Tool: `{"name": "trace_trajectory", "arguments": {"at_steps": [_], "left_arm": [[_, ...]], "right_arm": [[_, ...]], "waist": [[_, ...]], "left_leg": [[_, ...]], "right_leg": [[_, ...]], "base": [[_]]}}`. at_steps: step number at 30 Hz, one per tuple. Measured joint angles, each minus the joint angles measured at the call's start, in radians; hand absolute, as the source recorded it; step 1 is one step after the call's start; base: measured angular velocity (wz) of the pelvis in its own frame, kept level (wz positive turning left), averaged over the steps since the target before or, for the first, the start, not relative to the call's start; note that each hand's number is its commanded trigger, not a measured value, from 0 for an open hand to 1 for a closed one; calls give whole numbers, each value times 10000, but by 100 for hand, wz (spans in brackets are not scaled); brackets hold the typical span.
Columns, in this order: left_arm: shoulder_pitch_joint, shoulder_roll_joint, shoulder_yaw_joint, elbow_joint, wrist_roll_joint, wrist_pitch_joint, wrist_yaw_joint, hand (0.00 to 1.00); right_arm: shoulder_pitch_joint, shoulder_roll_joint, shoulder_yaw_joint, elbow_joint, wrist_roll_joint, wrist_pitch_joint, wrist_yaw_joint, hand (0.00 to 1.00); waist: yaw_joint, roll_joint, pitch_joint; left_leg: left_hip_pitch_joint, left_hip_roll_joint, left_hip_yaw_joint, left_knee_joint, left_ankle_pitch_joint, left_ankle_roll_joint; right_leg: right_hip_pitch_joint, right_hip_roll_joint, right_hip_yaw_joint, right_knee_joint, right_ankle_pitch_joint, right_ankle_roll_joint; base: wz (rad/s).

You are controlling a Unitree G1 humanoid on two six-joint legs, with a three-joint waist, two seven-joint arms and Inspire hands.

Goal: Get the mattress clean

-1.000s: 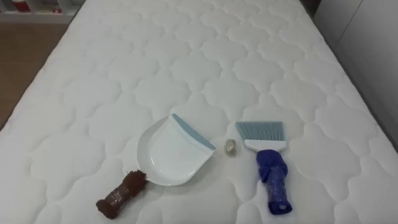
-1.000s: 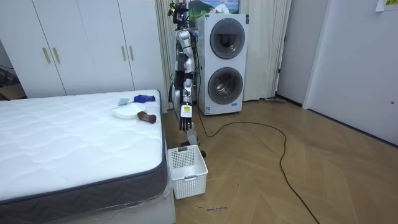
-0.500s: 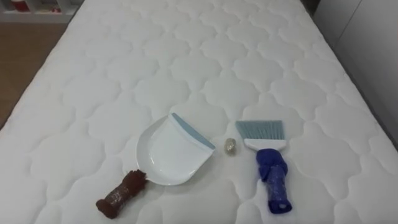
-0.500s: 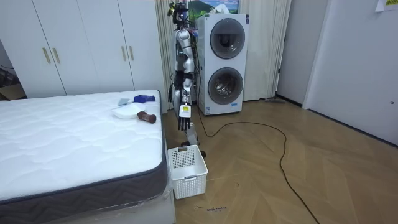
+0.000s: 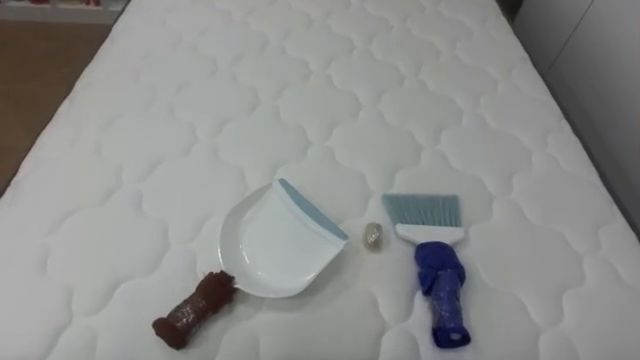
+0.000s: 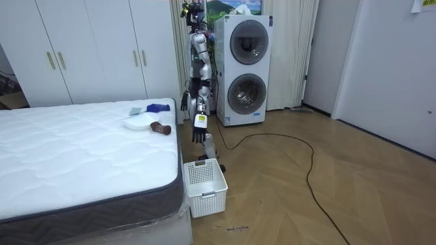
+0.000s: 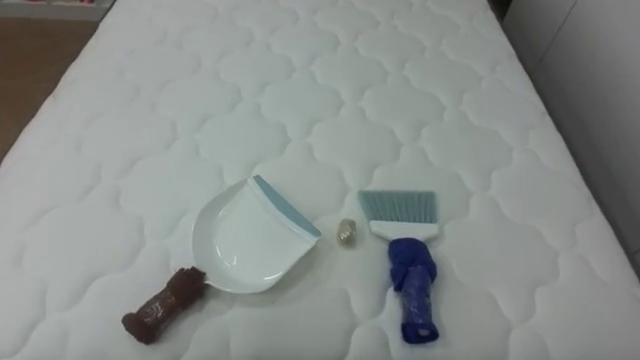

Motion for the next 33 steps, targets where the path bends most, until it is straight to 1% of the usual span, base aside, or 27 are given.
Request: {"name": "trace_trajectory", "arguments": {"at_steps": [1, 2, 3, 6, 9, 10, 12, 14, 15, 19, 25, 26, 27, 31, 33], "left_arm": [[-40, 0, 29, -80, 1, -82, 108, 0], [-99, 0, 72, -289, -3, -252, 312, 0], [-96, -3, 97, -483, -5, -297, 381, 0], [-103, 1, 110, -1500, -1, -828, 901, 0], [-135, 1, 18, -2319, 91, -1062, 1282, 0], [-129, 0, -30, -2529, 93, -1083, 1380, 0], [-133, 9, -309, -3255, 101, -1242, 1744, 0], [-134, 44, -513, -3450, 168, -1470, 1934, 0], [-133, 42, -558, -3521, 194, -1510, 1976, 0], [-144, 42, -698, -3762, 286, -1827, 2082, 0], [-218, 78, -1165, -4059, 289, -2056, 2215, 0], [-266, 147, -1298, -4059, 291, -2070, 2214, 0], [-294, 200, -1423, -4058, 290, -2103, 2211, 0], [-352, 303, -1777, -4056, 289, -2128, 2094, 0], [-371, 326, -1990, -4054, 290, -2128, 1944, 0]], "right_arm": [[-3, 1, 1, -6, 14, -79, -5, 0], [-9, 0, 4, -10, 60, -193, -6, 0], [-10, 2, 4, -15, 110, -228, -5, 0], [16, 3, 3, -17, 122, -404, 29, 0], [22, 2, 3, -51, 157, -511, 97, 0], [36, 1, 3, -58, 156, -558, 113, 0], [79, -1, 5, -126, 148, -583, 130, 0], [80, -2, 7, -165, 151, -594, 132, 0], [84, -1, 7, -169, 150, -606, 134, 0], [124, -2, 2, -189, 147, -662, 233, 0], [96, 1, 8, -189, 159, -789, 333, 0], [97, 0, 10, -186, 159, -809, 357, 0], [98, 0, 13, -184, 160, -823, 358, 0], [72, -5, 120, -186, 159, -875, 371, 0], [75, -3, 369, -185, 158, -875, 401, 0]], "waist": [[0, 6, -1], [-1, 28, 0], [-1, 41, 7], [-23, 88, 6], [-61, 114, -5], [-74, 119, -6], [-71, 149, -15], [-67, 181, -34], [-71, 188, -37], [-95, 184, -29], [-162, 46, 21], [-168, 26, 34], [-204, 6, 24], [-302, 16, 28], [-323, 39, 38]], "left_leg": [[-5, -2, 0, -1, 0, 0], [-8, -6, -3, -3, 0, 0], [-8, -6, -12, -3, 0, 0], [-12, -24, -110, -3, 1, 1], [-18, -24, -183, 0, 1, 1], [-21, -25, -191, 0, 1, 1], [-6, -25, -237, 2, 2, 2], [18, -27, -241, 1, 3, 3], [32, -28, -243, 0, 3, 3], [110, -17, -241, -2, 4, 3], [70, -26, -256, 0, 3, 3], [41, -24, -249, 1, 3, 3], [-26, -22, -224, 3, 3, 3], [-202, -13, -216, 8, 4, 5], [-215, -13, -211, 13, 6, 6]], "right_leg": [[25, 0, 8, -29, 12, 2], [54, 1, 39, -99, 40, 13], [65, 2, 55, -103, 48, 16], [102, -13, -56, -106, 57, 23], [122, -16, -139, -107, 58, 24], [124, -17, -163, -106, 58, 24], [127, -16, -178, -103, 58, 24], [156, -17, -172, -101, 57, 24], [155, -18, -173, -102, 57, 24], [147, -8, -173, -98, 57, 24], [125, -20, -212, -100, 59, 24], [98, -18, -212, -100, 60, 22], [39, -13, -204, -101, 65, 21], [-61, -1, -188, -115, 120, 21], [-110, -1, -161, -122, 125, 22]], "base": [[0], [0], [0], [4], [7], [9], [3], [0], [0], [0], [1], [0], [0], [0], [-5]]}}
